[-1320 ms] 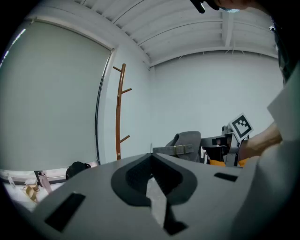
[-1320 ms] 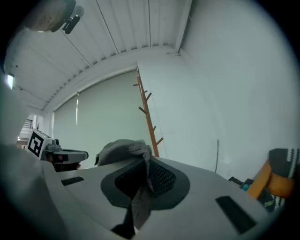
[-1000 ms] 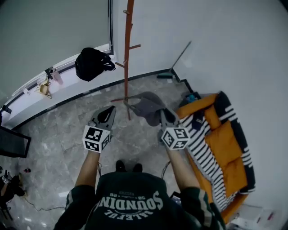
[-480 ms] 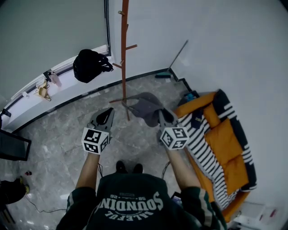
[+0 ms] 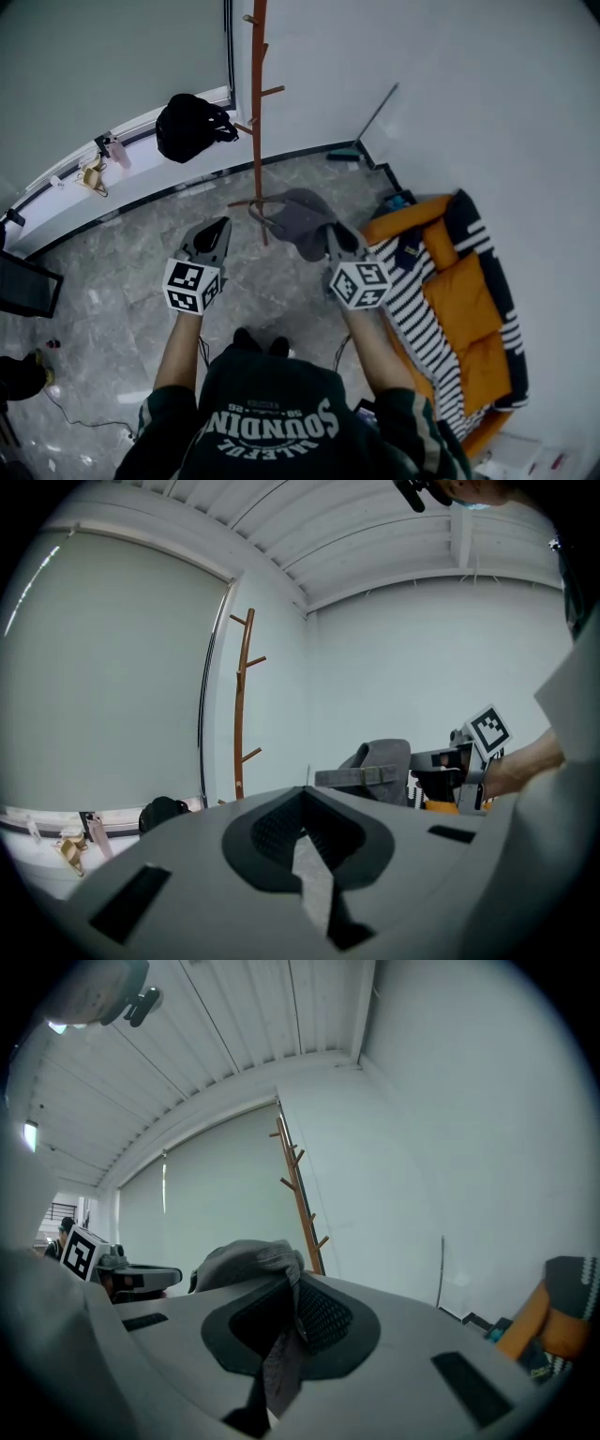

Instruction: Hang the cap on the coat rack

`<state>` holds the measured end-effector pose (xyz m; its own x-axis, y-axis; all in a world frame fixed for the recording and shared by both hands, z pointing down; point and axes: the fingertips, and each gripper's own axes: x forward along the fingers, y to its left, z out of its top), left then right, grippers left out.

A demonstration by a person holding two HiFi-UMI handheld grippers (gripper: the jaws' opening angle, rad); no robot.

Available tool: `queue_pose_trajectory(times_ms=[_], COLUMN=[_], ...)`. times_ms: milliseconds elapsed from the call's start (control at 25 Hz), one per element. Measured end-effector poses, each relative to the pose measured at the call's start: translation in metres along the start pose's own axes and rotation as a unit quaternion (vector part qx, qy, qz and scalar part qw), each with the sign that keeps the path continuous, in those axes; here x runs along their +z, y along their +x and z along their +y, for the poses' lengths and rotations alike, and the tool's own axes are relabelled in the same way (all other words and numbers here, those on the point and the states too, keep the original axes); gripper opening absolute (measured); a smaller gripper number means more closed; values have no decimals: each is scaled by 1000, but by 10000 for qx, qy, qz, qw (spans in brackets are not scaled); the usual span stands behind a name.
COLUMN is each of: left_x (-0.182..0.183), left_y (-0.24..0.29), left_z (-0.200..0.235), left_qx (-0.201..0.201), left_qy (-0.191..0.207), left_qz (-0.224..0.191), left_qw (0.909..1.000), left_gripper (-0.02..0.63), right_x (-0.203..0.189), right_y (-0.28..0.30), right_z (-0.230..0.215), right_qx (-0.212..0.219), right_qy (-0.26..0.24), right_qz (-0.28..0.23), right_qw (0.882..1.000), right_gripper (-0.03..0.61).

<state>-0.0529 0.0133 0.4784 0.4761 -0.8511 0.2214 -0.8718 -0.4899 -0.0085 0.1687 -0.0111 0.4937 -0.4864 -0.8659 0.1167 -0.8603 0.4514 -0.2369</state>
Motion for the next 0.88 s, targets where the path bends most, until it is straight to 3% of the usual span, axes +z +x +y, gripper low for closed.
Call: queue_pose_trajectory(times_ms=[400, 880], left_x=[-1, 11], left_y=[10, 91], left_z=[0, 65], left_qx=[81, -203], left_qy=[-70, -198], left_qz=[-2, -59], left_qw=[9999, 9996], left_gripper=[0, 0], right_x=[-2, 13], right_y=[11, 92], right_z=[-11, -36], right_qx=[71, -149], right_qy=[123, 176], right_qz=[72, 91], right_qw=[9999, 9997], right_gripper=[20, 20])
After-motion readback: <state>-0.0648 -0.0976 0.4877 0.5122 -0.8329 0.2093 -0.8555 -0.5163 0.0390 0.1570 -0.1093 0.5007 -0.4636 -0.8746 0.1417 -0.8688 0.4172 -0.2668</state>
